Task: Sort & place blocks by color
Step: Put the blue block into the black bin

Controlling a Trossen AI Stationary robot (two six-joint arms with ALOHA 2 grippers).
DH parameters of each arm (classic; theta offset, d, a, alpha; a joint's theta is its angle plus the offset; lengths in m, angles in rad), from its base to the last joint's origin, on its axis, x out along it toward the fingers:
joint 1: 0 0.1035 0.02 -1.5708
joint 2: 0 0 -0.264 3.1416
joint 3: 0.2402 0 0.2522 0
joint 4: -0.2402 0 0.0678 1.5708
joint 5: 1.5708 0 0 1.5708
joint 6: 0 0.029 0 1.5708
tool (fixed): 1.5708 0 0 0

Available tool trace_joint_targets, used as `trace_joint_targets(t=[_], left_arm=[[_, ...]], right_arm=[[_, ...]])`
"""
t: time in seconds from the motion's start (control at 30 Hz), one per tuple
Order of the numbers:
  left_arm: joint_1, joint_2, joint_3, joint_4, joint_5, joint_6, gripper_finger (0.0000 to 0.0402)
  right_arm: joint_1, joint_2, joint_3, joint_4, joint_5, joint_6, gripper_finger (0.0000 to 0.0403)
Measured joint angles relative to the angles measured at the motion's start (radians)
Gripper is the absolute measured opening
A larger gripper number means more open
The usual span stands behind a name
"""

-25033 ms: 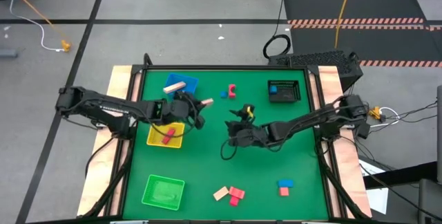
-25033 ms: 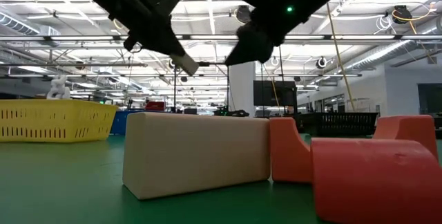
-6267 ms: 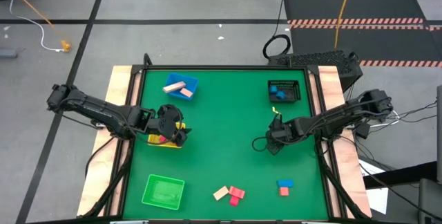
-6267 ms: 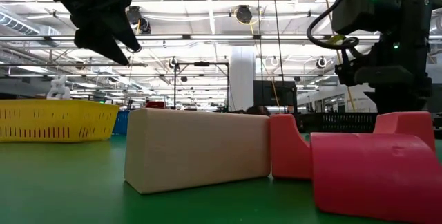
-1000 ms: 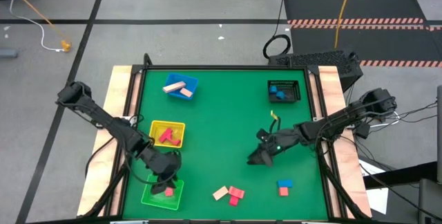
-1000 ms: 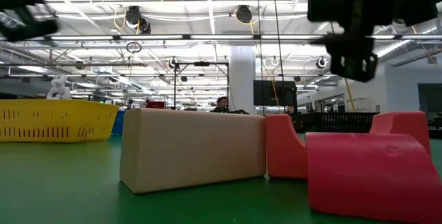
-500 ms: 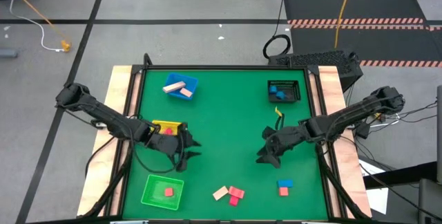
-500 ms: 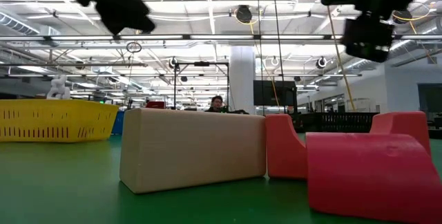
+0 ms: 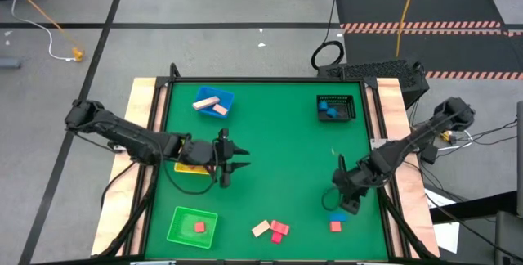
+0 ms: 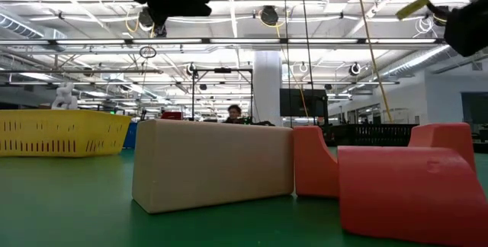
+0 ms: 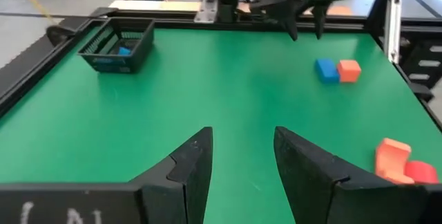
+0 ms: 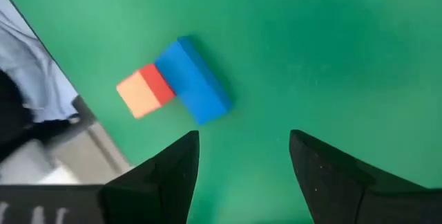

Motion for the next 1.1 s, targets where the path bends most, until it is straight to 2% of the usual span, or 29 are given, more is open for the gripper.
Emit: trace_joint_targets(t=[0.13,0.37,0.6,0.73,1.1], left_arm=[[0.024,0.000,0.000,-0.012,0.000,-0.001,0.0157],[0.030,0.000,0.000,-0.068,0.002,0.008,0.0157],[0.030,0.000,0.000,-0.107,0.003,0.022,0.0157],[0.030,0.001,0.000,-0.110,0.003,0.034,0.0157],[0.030,0.001,0.000,-0.111,0.003,0.039,0.0157]], right_arm=[[0.053,0.001,0.000,0.036,0.104,-0.082,0.0215],[0.114,0.018,0.000,0.051,0.103,-0.101,0.0215],[0.170,0.140,0.001,0.213,0.102,-0.188,0.0215],[0.195,0.203,0.001,0.232,0.106,-0.251,0.0215],[0.236,0.308,0.003,0.261,0.227,-0.361,0.0214]])
